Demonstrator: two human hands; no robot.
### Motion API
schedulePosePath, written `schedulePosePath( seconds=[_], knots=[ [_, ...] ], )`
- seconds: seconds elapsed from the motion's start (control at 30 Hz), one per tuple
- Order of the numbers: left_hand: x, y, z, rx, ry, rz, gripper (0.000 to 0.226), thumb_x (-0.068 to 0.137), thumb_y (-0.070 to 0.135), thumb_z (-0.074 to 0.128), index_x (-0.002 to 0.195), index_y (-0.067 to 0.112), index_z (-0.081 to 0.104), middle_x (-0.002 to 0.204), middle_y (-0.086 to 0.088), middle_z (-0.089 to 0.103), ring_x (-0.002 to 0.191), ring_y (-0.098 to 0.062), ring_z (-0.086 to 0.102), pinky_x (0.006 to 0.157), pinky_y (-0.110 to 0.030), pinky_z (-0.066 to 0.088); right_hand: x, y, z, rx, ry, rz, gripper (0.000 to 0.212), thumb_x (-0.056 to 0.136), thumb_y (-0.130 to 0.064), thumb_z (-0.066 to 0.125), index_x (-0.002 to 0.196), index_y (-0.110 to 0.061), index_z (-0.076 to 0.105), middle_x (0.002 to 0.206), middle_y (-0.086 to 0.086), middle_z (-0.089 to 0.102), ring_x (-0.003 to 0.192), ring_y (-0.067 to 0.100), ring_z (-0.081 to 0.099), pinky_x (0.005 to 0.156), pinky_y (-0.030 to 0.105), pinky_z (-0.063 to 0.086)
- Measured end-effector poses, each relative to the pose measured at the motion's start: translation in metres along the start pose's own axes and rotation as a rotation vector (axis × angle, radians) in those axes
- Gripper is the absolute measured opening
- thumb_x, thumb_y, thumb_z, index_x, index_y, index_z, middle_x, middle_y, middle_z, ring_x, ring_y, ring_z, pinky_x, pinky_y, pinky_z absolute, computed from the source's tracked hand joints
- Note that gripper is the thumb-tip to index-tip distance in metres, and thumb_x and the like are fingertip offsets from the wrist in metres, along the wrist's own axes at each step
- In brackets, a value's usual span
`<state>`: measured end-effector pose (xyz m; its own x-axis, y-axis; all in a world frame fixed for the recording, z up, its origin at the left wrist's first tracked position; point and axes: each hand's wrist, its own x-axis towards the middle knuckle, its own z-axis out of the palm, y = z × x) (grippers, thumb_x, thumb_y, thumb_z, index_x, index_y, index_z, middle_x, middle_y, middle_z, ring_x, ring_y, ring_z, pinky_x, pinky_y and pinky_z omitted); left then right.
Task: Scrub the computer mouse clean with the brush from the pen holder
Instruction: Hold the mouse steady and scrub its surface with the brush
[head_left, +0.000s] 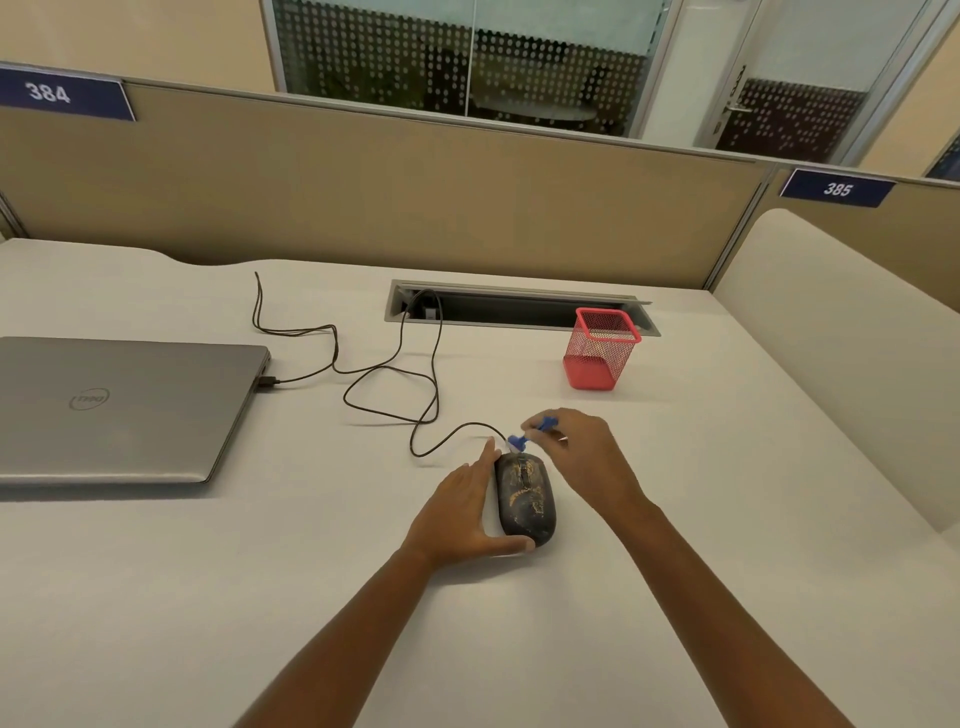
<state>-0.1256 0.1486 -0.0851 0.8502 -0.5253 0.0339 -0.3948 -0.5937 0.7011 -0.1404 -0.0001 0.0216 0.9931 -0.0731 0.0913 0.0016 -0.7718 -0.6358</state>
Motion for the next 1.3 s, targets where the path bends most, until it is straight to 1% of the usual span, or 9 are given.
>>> schedulePosePath(
  seconds=[0.13,0.27,0.37,0.47,0.57,0.73,0.93,1.17,1.3],
  knots=[
    [0.000,-0.001,0.001,-0.004,0.003,-0.005,0.121,0.055,0.073,0.061,0.145,0.023,-0.002,0.148,0.004,0.030,0.131,-0.015,0.031,0.101,-0.021,0.022,-0.009,0.002,-0.002,-0.117,-0.217,-0.119,0.017,0.087,-0.009,0.057,0.097,-0.007,0.070,0.104,0.014,0.069,0.096,0.025,0.059,0.083,0.030,0.044],
    [0.000,-0.002,0.001,-0.013,-0.004,-0.008,0.121,0.055,0.073,0.062,0.145,0.023,-0.001,0.149,0.002,0.030,0.132,-0.017,0.032,0.102,-0.023,0.023,-0.006,-0.004,-0.014,-0.044,-0.200,-0.095,0.016,0.086,-0.012,0.058,0.095,-0.008,0.071,0.102,0.013,0.072,0.086,0.018,0.059,0.071,0.019,0.041],
    [0.000,-0.001,0.001,-0.010,0.005,-0.003,0.121,0.055,0.072,0.063,0.145,0.024,-0.002,0.149,0.002,0.030,0.131,-0.016,0.032,0.102,-0.023,0.023,0.001,-0.011,-0.013,-0.154,-0.139,-0.108,0.021,0.089,-0.013,0.054,0.103,-0.010,0.069,0.109,0.012,0.069,0.100,0.024,0.059,0.084,0.024,0.041],
    [-0.001,0.000,0.001,-0.007,0.017,0.002,0.119,0.056,0.071,0.063,0.145,0.025,-0.001,0.148,0.002,0.031,0.130,-0.015,0.033,0.102,-0.023,0.024,0.000,-0.013,-0.006,-0.307,-0.224,-0.130,0.024,0.091,-0.014,0.050,0.109,-0.012,0.066,0.115,0.011,0.066,0.109,0.025,0.053,0.091,0.034,0.041],
    [-0.001,0.001,0.001,-0.010,0.017,0.003,0.119,0.056,0.072,0.063,0.145,0.025,0.000,0.149,0.004,0.029,0.132,-0.015,0.031,0.100,-0.020,0.021,-0.007,-0.012,-0.005,-0.396,-0.304,-0.137,0.025,0.092,-0.014,0.048,0.110,-0.015,0.065,0.118,0.008,0.064,0.109,0.025,0.051,0.090,0.033,0.041],
    [0.000,0.000,0.001,-0.002,0.015,0.002,0.120,0.056,0.072,0.063,0.145,0.023,0.000,0.149,0.004,0.030,0.131,-0.014,0.032,0.100,-0.021,0.021,-0.004,-0.014,-0.020,-0.227,-0.235,-0.080,0.019,0.088,-0.014,0.055,0.101,-0.011,0.069,0.107,0.013,0.069,0.100,0.028,0.059,0.086,0.035,0.045],
    [0.000,-0.001,0.001,-0.003,0.016,0.003,0.120,0.055,0.073,0.062,0.145,0.023,0.000,0.148,0.004,0.031,0.132,-0.015,0.031,0.105,-0.025,0.024,-0.010,-0.008,-0.008,-0.313,-0.184,-0.135,0.022,0.090,-0.018,0.051,0.105,-0.018,0.068,0.112,0.004,0.068,0.107,0.021,0.051,0.088,0.034,0.041],
    [0.000,-0.001,0.001,-0.008,0.009,-0.005,0.121,0.053,0.077,0.057,0.145,0.024,0.001,0.148,0.005,0.031,0.131,-0.014,0.032,0.100,-0.021,0.022,-0.021,0.006,-0.017,-0.200,-0.183,-0.145,0.018,0.088,-0.015,0.055,0.097,-0.016,0.071,0.101,0.007,0.072,0.085,0.017,0.051,0.065,0.015,0.032],
    [0.000,-0.001,0.001,-0.010,0.007,0.000,0.122,0.051,0.079,0.056,0.145,0.024,0.001,0.148,0.005,0.031,0.131,-0.014,0.031,0.101,-0.021,0.022,-0.027,0.010,-0.015,-0.158,-0.038,-0.128,0.018,0.090,-0.017,0.055,0.100,-0.018,0.069,0.103,0.004,0.071,0.097,0.022,0.056,0.082,0.028,0.040]
  ],
)
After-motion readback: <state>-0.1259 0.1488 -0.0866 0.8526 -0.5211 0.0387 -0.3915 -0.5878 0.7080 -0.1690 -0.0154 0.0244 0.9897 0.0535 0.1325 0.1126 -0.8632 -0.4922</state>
